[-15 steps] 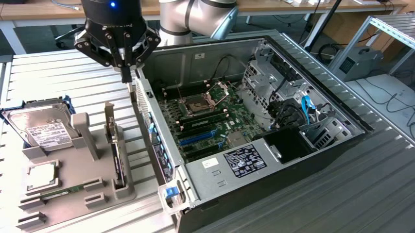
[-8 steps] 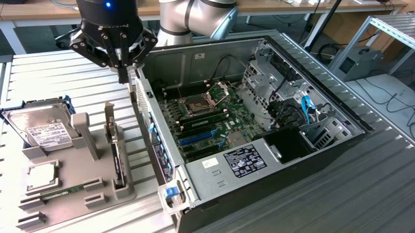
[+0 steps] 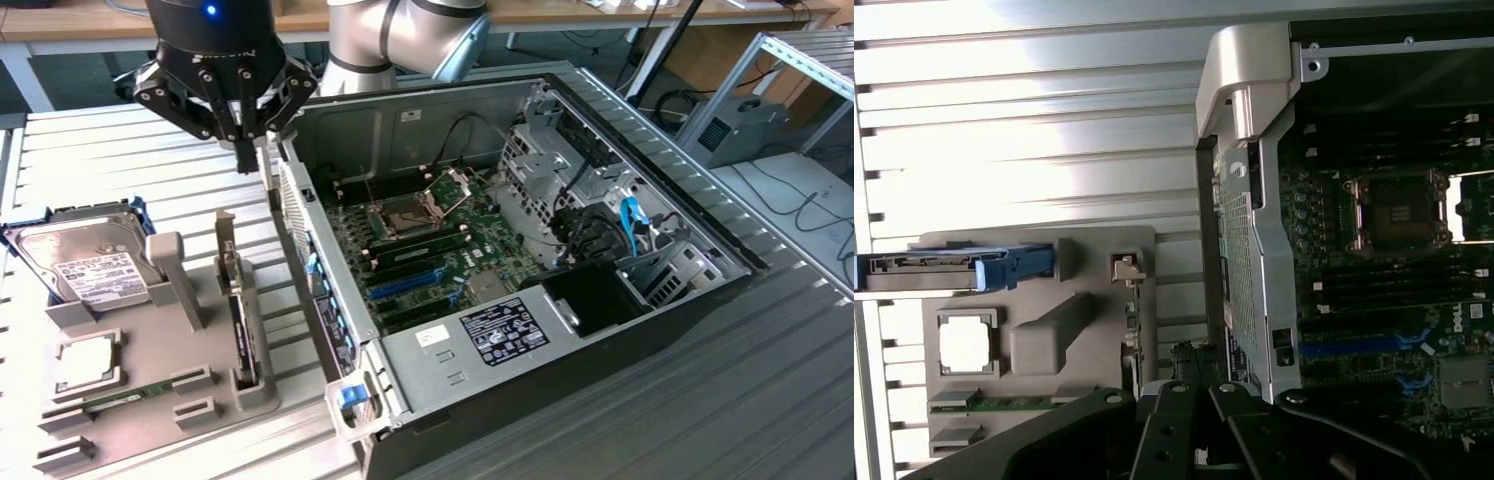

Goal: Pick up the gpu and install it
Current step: 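Reach for the gpu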

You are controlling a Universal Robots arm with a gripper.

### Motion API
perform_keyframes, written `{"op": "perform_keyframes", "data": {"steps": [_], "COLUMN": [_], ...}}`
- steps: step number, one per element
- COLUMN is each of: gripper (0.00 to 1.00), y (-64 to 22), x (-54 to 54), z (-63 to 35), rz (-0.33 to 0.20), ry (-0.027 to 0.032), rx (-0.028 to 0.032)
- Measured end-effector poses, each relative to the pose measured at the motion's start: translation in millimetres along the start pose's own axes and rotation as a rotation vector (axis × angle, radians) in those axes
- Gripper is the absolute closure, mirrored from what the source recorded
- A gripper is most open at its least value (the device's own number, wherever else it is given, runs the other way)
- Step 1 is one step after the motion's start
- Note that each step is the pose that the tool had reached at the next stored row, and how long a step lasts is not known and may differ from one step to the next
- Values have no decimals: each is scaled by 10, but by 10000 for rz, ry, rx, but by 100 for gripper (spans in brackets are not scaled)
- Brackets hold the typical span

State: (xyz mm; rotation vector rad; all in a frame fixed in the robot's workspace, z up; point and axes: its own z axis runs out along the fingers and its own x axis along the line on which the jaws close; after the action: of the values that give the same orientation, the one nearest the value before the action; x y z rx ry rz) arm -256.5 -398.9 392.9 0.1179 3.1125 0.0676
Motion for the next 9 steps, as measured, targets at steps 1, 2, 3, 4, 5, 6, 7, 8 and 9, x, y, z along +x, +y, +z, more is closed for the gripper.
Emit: {"op": "perform_keyframes", "data": {"steps": [1, 2, 3, 4, 5, 6, 7, 8, 9], "gripper": [89, 89, 89, 89, 89, 89, 89, 89, 89], "y": [0, -1, -1, -2, -2, -3, -3, -4, -4], "x": [5, 12, 17, 23, 31, 37, 43, 49, 56], "z": [0, -1, -1, -1, -1, -1, -1, -1, -1], "rz": [0, 0, 0, 1, 0, 0, 0, 0, 0], "ry": [0, 0, 1, 1, 0, 0, 0, 0, 0], "rx": [0, 0, 0, 0, 0, 0, 0, 0, 0]}}
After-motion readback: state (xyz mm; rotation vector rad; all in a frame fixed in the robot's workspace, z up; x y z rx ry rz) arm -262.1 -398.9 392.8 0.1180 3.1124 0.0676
